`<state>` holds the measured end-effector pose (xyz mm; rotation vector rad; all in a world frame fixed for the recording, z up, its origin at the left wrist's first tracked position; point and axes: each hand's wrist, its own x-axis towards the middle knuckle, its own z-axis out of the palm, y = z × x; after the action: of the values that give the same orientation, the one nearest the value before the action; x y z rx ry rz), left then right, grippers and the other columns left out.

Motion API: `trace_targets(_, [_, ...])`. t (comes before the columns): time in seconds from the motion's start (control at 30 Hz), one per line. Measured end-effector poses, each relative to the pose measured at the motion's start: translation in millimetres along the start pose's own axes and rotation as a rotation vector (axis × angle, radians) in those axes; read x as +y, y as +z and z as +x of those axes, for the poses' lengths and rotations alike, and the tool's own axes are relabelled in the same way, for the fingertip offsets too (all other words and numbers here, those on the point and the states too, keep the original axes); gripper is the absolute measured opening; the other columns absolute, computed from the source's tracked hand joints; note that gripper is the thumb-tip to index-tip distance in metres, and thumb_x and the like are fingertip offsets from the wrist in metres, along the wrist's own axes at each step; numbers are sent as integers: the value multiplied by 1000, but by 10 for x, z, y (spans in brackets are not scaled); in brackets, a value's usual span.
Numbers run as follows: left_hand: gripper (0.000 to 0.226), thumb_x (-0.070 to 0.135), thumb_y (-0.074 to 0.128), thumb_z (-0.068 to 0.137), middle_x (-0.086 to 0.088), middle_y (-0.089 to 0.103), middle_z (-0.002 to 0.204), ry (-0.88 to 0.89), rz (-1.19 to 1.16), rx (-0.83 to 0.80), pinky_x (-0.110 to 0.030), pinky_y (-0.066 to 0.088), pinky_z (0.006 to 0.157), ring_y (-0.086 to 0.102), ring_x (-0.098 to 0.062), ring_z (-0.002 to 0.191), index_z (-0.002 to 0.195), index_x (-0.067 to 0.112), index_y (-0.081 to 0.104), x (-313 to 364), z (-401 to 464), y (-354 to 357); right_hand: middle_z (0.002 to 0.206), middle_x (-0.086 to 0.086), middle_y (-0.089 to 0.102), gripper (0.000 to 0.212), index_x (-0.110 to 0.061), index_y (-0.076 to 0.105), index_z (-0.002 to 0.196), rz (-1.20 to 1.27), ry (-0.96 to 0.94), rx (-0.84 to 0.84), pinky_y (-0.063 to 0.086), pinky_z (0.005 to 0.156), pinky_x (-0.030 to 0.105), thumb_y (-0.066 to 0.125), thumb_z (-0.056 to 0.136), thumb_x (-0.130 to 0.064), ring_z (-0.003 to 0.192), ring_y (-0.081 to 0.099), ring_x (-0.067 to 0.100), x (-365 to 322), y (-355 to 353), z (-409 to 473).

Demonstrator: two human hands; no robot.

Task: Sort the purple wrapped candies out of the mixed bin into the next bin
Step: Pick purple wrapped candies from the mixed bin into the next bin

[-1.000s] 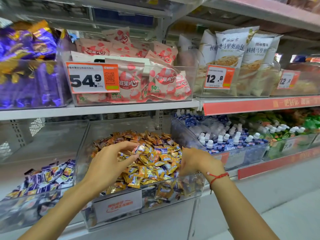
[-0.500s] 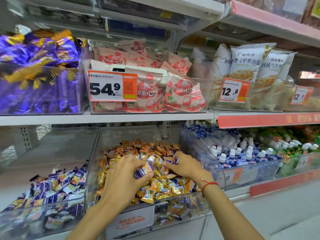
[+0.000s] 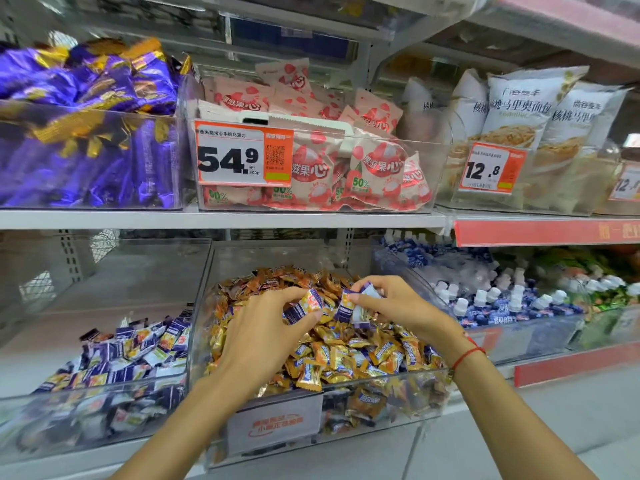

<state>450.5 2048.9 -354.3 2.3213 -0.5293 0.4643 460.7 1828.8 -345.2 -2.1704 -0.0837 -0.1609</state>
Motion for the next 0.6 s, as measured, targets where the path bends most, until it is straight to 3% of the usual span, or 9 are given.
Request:
trace_targets(0.17, [50,49,62,87,7,64,127,0,-99,-22,-23,45,91,58,-8,117,129,22,61,62,39,6,61,-11,52,11,-12,67,98,243,8,-15,37,49,15,62,94,-21,51,46,4,-271,85,-83])
trace_targets(0.27, [51,45,64,86,2,65,125,-64,-316,-49,-25,49,94,62,-9,110,128,15,61,71,69,3,65,-3,52,9,-9,65,98,258,-30,-3,39,49,15,60,95,-16,48,45,3,-399,205,-86])
trace_targets(0.37, [37,38,67,87,12,66,113,-92,-409,-79,-33,53,93,64,-5,100,120,21,66,51,78,-75,71,3,58,7,-11,65,96,136,-88,41,44,51,15,60,95,-16,48,51,1,-475,302,-88])
trace_targets(0.5, [18,34,62,92,13,74,88,-38,-319,-93,-44,56,80,68,-9,85,107,36,71,-58,26,-367,72,-4,61,11,-11,66,102,185,-149,52,47,53,15,60,94,-16,51,54,2,-621,454,-99])
trace_targets(0.6, [21,35,56,95,12,72,88,-36,-161,-9,-40,53,78,67,-14,83,113,40,66,-303,-159,-723,84,-2,66,10,-20,66,102,242,-166,25,48,55,16,58,96,-18,55,55,3,-748,706,-87])
